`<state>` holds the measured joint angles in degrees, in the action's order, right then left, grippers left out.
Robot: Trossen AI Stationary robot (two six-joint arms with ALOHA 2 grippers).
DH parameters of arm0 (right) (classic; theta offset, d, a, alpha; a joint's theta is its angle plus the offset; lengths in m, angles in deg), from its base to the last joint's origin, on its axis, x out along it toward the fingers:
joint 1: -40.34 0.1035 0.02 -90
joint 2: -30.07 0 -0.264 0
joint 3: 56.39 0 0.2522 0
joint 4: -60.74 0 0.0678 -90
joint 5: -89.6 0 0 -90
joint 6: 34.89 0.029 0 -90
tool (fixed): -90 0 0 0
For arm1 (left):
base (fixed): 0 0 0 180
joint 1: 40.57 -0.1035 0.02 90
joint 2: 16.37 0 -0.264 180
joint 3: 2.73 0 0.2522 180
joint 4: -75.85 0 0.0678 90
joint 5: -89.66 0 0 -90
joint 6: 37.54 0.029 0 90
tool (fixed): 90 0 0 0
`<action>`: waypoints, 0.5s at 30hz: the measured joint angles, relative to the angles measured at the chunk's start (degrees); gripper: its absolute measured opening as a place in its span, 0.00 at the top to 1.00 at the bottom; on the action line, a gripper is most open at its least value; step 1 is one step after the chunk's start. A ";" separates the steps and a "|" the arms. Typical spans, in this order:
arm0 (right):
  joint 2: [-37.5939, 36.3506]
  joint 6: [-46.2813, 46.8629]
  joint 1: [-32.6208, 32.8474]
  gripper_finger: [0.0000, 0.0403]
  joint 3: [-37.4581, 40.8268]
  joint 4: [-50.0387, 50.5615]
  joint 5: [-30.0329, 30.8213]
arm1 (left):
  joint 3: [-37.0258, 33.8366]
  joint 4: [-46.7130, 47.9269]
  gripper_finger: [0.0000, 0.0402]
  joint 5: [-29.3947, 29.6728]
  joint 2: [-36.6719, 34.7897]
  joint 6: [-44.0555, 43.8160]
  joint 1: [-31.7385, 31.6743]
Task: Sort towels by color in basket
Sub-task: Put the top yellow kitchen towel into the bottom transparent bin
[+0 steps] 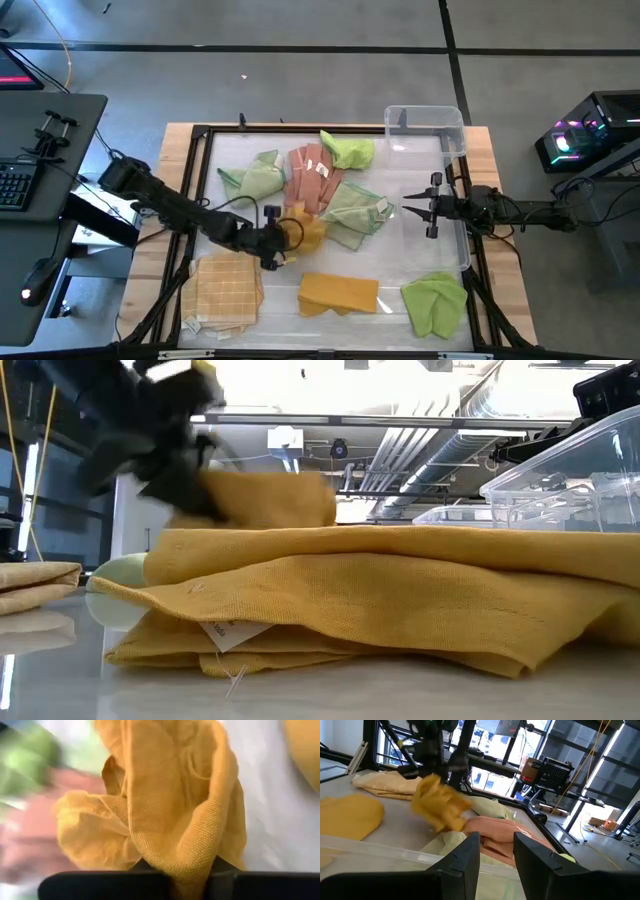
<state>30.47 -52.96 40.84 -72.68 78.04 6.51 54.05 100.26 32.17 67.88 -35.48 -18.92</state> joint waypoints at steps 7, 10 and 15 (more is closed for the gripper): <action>-0.02 -2.49 -0.14 0.72 0.01 -1.34 3.99 | 0.13 -12.13 0.99 -2.81 -2.71 8.86 -2.55; 0.00 -3.32 -0.14 0.72 0.02 -0.85 4.18 | 0.13 -13.99 0.99 -5.85 -2.49 9.55 -3.49; -0.10 6.33 -0.12 0.72 0.01 -1.85 -1.83 | 0.13 -14.86 0.99 -6.74 -2.39 10.33 -4.07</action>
<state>30.37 -46.62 40.72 -72.66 76.19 4.68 54.18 85.40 25.43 65.49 -25.15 -22.99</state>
